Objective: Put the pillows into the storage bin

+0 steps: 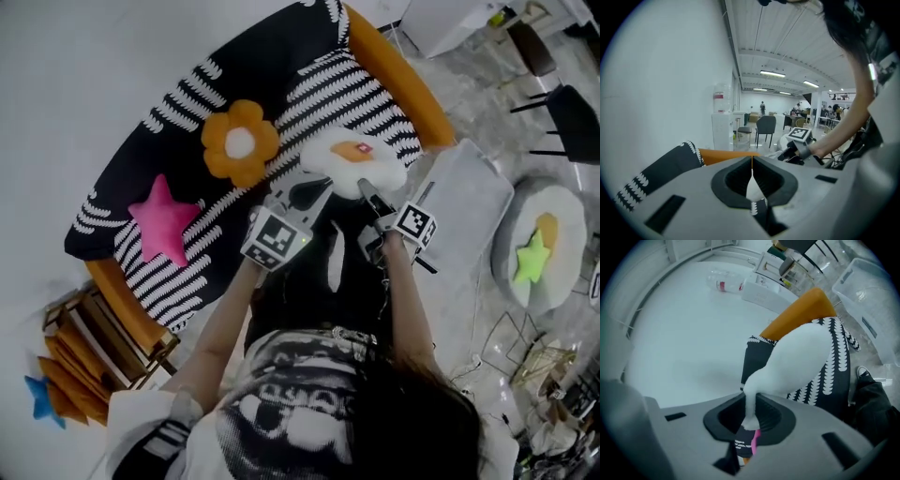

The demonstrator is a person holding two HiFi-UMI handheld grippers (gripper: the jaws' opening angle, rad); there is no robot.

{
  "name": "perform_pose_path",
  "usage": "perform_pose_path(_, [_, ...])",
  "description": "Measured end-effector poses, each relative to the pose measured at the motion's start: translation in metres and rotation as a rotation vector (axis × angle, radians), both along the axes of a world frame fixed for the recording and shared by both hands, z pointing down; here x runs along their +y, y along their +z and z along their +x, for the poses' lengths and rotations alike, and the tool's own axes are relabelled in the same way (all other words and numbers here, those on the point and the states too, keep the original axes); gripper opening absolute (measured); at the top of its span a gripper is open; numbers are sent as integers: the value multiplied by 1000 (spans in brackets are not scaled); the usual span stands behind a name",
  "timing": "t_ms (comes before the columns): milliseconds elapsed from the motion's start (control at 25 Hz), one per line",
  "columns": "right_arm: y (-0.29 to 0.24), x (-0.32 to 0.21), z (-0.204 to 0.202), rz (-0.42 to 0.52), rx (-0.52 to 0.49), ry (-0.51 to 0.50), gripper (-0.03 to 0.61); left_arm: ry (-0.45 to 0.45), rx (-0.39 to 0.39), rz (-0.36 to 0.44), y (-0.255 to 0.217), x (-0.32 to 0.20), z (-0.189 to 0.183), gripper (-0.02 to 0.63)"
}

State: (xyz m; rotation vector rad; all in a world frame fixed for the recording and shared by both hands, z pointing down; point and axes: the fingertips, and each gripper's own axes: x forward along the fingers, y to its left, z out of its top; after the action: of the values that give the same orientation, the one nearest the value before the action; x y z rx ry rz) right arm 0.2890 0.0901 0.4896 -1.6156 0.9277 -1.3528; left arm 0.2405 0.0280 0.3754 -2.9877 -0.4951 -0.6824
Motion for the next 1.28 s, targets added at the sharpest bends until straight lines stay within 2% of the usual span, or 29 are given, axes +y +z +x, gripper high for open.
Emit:
perform_pose_path(120, [-7, 23, 1, 14, 14, 27, 54, 37, 11, -27, -6, 21, 7, 6])
perform_pose_path(200, [-6, 46, 3, -18, 2, 54, 54, 64, 16, -33, -9, 38, 15, 6])
perform_pose_path(360, [-3, 91, 13, -37, -12, 111, 54, 118, 29, -26, -15, 72, 29, 6])
perform_pose_path(520, [1, 143, 31, -15, -4, 151, 54, 126, 10, 0, -9, 104, 48, 6])
perform_pose_path(600, [6, 180, 36, -42, -18, 181, 54, 130, -4, 8, -5, 125, 56, 6])
perform_pose_path(720, [11, 232, 51, -4, 5, 205, 54, 149, -8, 8, -5, 169, 70, 6])
perform_pose_path(840, [23, 300, 63, -70, -18, 260, 54, 188, -17, 16, 0, 224, 82, 6])
perform_pose_path(1000, [42, 385, 80, -101, -19, 335, 54, 250, -44, 10, 14, 300, 95, 6])
perform_pose_path(1120, [66, 453, 109, -131, -23, 386, 54, 295, -61, -7, 25, 362, 117, 6])
perform_pose_path(1200, [83, 489, 122, -170, -34, 424, 56, 328, -73, -19, 30, 390, 127, 6])
perform_pose_path(1280, [101, 513, 131, -211, -16, 451, 85, 359, -76, -12, 34, 401, 128, 6])
